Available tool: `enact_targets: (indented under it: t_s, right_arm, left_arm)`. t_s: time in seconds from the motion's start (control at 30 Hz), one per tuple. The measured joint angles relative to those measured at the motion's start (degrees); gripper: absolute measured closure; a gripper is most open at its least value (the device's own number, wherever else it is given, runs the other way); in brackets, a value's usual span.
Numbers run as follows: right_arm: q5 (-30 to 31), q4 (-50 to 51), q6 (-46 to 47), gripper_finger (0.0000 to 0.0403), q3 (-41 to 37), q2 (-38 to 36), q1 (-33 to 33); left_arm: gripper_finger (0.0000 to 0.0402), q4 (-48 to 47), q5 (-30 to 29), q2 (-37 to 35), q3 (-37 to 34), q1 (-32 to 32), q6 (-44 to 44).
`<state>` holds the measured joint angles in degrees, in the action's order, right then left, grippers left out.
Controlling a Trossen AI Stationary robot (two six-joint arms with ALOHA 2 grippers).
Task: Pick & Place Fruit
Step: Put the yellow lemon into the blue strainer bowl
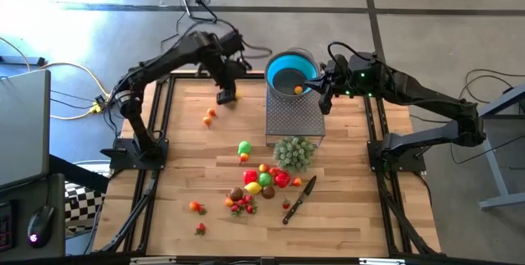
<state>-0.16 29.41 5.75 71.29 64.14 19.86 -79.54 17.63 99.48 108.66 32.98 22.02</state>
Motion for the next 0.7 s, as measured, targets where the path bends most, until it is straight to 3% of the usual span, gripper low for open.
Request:
enact_targets:
  t_s: [0.33, 0.7]
  right_arm:
    - [0.0, 0.0, -0.01, 0.0401, 0.0, 0.0, 0.0]
    - [0.0, 0.0, -0.01, 0.0401, 0.0, 0.0, 0.01]
  left_arm:
    - [0.0199, 9.71, 0.0, 0.0, 15.01, 0.01, -4.22]
    - [0.0199, 25.9, 0.0, 0.0, 16.48, -0.02, -12.45]
